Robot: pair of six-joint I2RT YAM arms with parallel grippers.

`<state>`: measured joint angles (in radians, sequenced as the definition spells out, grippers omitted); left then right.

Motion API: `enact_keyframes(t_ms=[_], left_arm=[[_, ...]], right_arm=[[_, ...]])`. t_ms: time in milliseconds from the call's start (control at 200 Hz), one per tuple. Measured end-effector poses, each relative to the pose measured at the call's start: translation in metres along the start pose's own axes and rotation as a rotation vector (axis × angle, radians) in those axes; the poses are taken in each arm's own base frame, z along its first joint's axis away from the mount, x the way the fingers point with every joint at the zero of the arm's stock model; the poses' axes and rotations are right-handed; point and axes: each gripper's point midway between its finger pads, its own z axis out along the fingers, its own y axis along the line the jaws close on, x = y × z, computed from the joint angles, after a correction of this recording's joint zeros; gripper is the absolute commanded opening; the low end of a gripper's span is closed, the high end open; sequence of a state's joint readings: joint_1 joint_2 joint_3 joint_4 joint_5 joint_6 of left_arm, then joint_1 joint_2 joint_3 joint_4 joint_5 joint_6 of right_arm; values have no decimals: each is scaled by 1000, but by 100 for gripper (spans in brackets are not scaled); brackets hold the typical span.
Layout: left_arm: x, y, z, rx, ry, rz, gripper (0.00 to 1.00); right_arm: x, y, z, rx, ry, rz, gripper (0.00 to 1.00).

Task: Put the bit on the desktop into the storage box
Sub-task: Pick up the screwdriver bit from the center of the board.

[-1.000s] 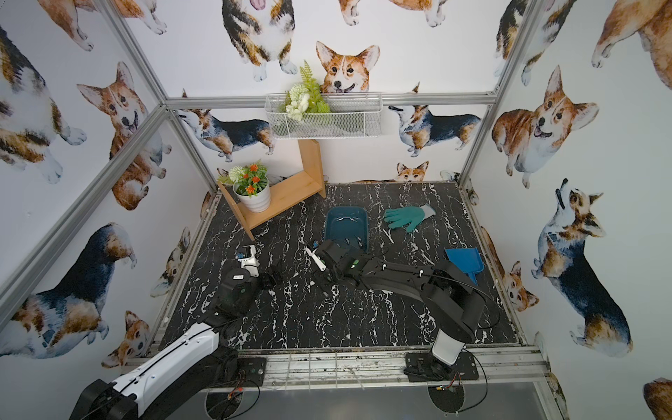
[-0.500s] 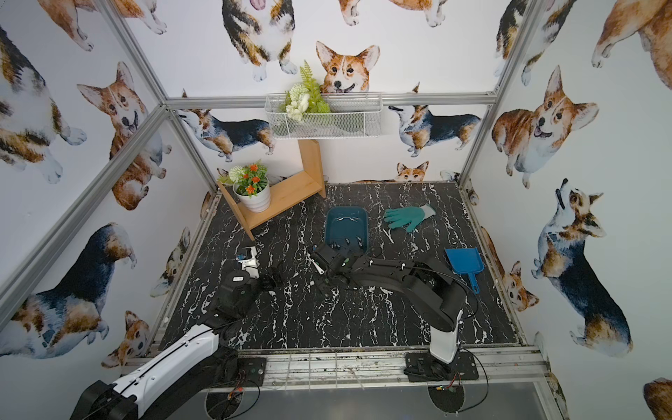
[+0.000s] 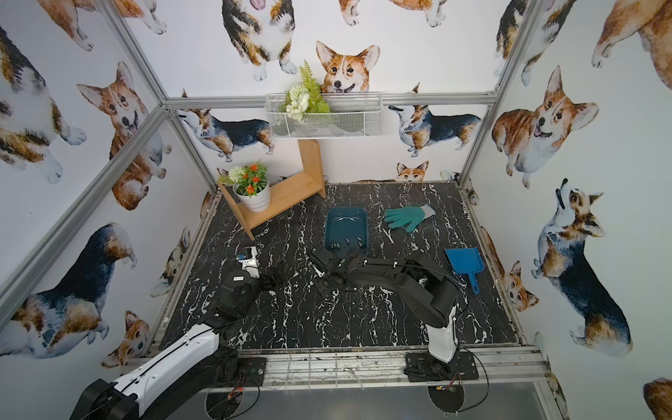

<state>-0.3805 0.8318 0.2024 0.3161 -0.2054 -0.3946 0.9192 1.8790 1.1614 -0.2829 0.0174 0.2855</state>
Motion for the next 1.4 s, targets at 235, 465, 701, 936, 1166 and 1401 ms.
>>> enact_keyframes(t_ms=[235,465,701,936,1166,1401], left_arm=[[0,0,0,0,1,0,100],[0,0,0,0,-1,0,100],[0,0,0,0,-1,0,100],[0,0,0,0,1,0,100],[0,0,0,0,1,0,100],[0,0,0,0,0,0,100]], right_arm=[[5,0,5,4,20,-3,30],[3,-1,7,14,19,-2,26],[4,-3,8,26,20,-3,19],[3,-4,7,30,20,-2,17],[-4,-2,-7,25,-3,9,17],[-30,-2,-28,41,-88,19,16]])
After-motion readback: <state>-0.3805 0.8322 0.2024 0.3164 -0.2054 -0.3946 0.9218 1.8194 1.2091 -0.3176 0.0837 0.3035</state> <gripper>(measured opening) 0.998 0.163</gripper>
